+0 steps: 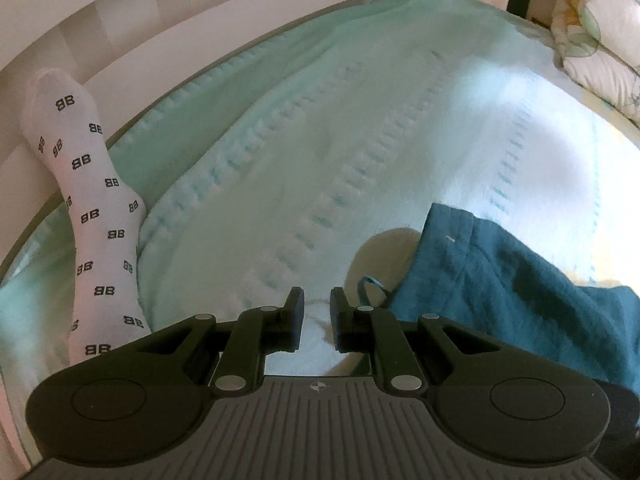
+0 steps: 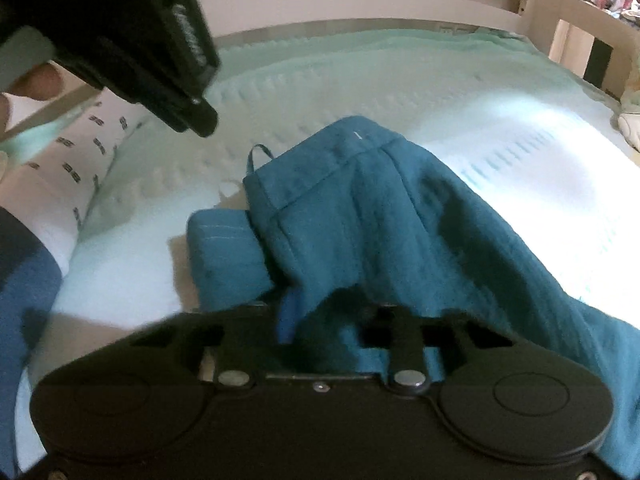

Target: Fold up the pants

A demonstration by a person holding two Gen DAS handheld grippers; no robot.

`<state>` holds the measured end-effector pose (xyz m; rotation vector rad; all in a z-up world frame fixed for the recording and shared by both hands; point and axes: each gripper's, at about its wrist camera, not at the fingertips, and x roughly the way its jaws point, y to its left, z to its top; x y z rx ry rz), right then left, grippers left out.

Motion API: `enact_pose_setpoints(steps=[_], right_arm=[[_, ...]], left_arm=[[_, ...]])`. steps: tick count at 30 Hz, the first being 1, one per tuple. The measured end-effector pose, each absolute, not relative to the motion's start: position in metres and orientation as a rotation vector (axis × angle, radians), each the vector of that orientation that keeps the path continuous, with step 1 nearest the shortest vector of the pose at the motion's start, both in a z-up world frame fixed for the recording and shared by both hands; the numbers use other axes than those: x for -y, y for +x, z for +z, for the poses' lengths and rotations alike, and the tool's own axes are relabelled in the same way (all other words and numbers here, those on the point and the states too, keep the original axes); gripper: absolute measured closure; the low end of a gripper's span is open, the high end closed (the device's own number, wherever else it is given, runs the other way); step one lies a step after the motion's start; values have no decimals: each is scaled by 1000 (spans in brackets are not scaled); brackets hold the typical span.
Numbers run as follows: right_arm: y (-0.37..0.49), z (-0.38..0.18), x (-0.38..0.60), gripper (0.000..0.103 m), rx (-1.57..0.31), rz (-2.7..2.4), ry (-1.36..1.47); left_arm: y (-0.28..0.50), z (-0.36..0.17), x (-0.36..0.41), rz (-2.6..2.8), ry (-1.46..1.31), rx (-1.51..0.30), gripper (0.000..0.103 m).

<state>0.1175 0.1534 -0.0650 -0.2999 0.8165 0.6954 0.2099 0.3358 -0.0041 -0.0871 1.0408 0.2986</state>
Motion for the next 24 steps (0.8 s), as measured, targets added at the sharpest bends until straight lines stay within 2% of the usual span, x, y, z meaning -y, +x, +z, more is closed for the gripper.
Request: enact_pose_setpoints(steps=[7, 12, 16, 18, 22, 24], right_arm=[[95, -15, -110, 94, -785, 783, -86], [81, -55, -134, 92, -906, 827, -174], [78, -59, -129, 81, -930, 833, -157], [77, -44, -108, 81, -913, 845, -110], [76, -18, -52, 58, -848, 790, -74], [84, -13, -21, 56, -835, 727, -61]], left_arm=[[201, 19, -324, 264, -16, -982, 88], [207, 24, -299, 218, 14, -973, 88], [214, 14, -273, 161, 52, -996, 88], [217, 7, -263, 134, 54, -1007, 88], [224, -7, -237, 74, 38, -1031, 88], [225, -16, -226, 40, 35, -1049, 88]])
